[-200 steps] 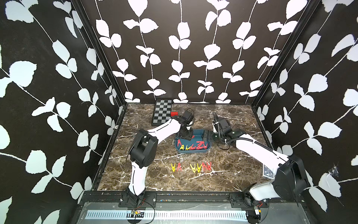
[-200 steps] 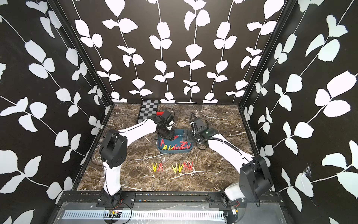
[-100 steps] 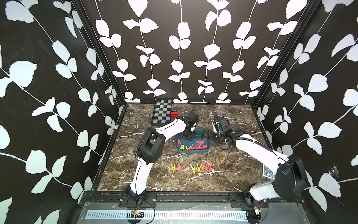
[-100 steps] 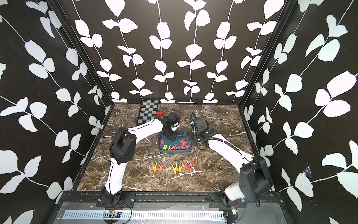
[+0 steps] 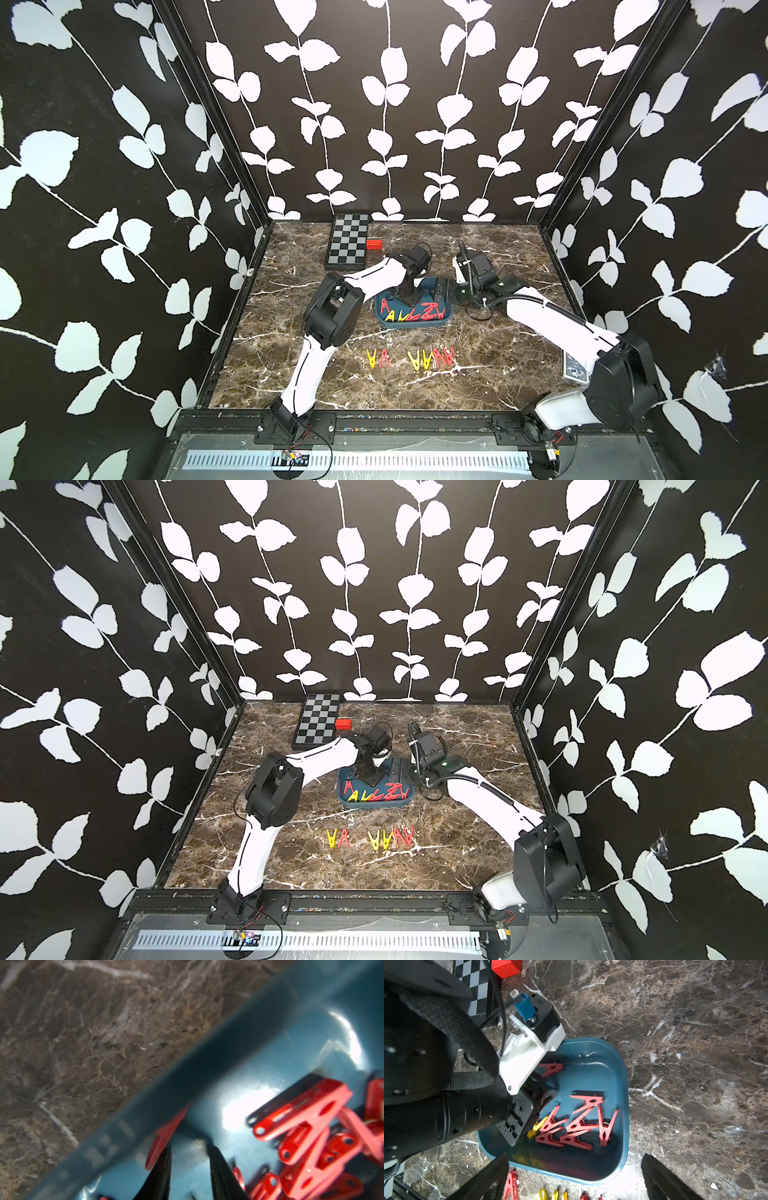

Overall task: Take the clothespins out of the storage box
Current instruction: Pick up the clothespin from the storage box.

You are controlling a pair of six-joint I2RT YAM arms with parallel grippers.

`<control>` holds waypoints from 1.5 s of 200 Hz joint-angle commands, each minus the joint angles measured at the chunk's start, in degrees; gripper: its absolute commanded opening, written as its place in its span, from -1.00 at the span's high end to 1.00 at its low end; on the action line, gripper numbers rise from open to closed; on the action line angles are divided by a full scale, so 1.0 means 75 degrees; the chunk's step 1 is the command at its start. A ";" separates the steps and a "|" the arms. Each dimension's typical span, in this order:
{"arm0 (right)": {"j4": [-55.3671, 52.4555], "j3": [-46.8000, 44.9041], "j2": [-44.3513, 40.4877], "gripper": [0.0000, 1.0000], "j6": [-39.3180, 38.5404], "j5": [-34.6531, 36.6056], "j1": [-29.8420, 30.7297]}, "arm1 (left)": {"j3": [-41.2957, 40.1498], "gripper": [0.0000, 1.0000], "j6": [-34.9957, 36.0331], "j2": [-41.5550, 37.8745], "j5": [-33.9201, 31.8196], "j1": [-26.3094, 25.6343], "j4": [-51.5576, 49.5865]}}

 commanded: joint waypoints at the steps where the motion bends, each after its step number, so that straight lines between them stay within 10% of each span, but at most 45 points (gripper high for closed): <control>1: 0.0174 -0.0001 0.0009 -0.98 -0.0048 -0.0102 -0.0055 | 0.0334 0.39 0.0138 0.0060 -0.0165 0.0010 -0.0271; 300: 0.0212 0.0197 0.0307 -0.98 -0.0106 -0.0230 -0.0077 | -0.0296 0.48 0.0400 -0.0123 -0.0841 0.0136 -0.0248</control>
